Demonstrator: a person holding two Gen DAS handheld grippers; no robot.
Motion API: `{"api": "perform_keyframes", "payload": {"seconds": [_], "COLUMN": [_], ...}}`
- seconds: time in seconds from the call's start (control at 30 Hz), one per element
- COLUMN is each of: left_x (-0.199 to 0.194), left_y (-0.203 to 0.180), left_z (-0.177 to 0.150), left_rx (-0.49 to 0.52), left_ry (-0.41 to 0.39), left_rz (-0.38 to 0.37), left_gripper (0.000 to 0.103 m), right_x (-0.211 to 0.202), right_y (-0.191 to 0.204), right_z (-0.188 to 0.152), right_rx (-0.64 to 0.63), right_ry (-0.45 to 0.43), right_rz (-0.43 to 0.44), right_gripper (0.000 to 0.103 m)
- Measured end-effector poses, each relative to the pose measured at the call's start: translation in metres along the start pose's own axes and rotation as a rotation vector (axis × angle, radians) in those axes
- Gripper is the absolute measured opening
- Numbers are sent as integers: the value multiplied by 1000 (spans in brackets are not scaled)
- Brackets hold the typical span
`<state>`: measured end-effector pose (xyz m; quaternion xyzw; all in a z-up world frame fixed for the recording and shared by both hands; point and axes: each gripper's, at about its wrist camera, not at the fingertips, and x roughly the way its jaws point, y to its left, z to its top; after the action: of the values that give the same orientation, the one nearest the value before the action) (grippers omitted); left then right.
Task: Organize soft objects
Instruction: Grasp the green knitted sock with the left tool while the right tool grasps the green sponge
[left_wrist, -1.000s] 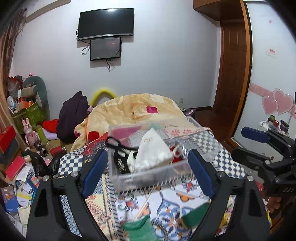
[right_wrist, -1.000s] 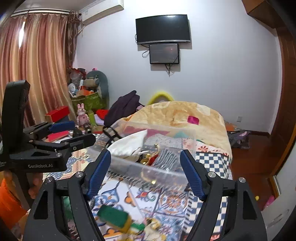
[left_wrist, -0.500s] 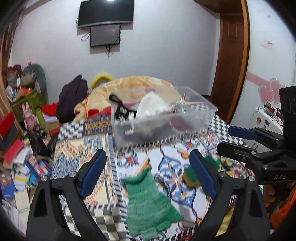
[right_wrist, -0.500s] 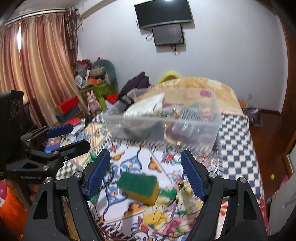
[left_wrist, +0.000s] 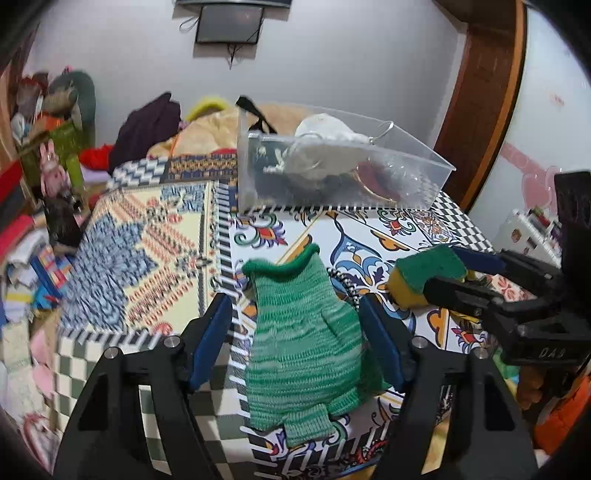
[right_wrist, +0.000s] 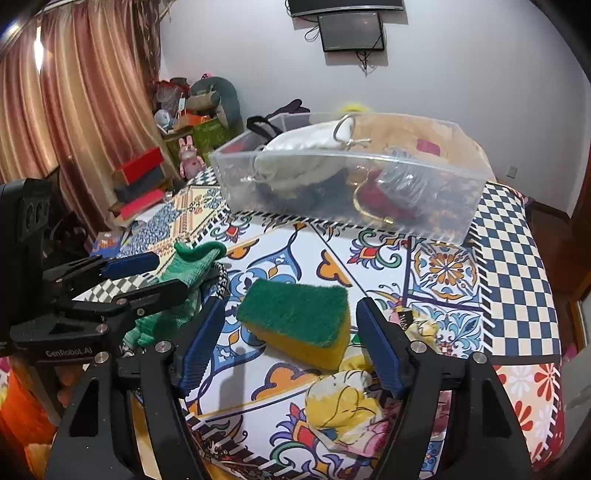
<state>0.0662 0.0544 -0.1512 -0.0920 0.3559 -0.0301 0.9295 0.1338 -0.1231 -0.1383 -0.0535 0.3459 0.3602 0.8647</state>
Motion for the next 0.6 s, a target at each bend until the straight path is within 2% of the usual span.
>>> {"api": "perform_keyframes", "payload": {"seconds": [0.1, 0.13, 0.2, 0.23, 0.33, 0.53, 0.6], "left_x": [3, 3, 3, 3, 3, 0, -2], "left_y": [2, 3, 2, 2, 2, -2, -2], "left_z": [-3, -3, -3, -4, -4, -5, -4], "left_rx": [-13, -12, -11, -9, -13, 2, 3], "left_ry": [11, 14, 14, 13, 20, 7, -1], "left_rz": [-16, -21, -26, -27, -53, -26, -22], "left_gripper": [57, 51, 47, 43, 31, 16, 14], "right_x": [5, 6, 4, 3, -1, -6, -7], "right_y": [0, -1, -3, -4, -8, -11, -10], "right_z": [-2, -3, -2, -2, -1, -1, 0], "right_rx": [1, 7, 19, 23, 40, 55, 54], "right_ry": [19, 21, 14, 11, 5, -8, -14], "right_rz": [6, 10, 15, 16, 23, 34, 34], "right_gripper": [58, 57, 54, 47, 37, 28, 23]}}
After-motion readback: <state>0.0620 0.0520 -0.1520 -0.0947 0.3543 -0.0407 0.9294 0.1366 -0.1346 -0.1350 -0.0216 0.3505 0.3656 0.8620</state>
